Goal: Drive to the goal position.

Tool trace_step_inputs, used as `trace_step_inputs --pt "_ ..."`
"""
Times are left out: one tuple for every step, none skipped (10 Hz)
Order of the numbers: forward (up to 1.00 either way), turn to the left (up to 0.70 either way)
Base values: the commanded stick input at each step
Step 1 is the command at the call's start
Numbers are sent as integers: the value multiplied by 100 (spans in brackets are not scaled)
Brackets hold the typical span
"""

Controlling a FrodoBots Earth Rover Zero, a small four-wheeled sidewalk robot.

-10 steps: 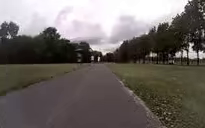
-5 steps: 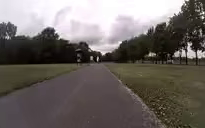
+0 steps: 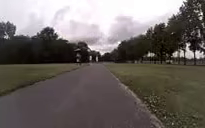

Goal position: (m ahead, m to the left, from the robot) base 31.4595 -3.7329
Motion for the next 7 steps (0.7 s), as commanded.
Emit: trace_step_inputs --pt "0 0" --pt "0 0" --pt "0 0" --pt "0 0" --pt "0 0" --pt "31 0" --pt "70 0"
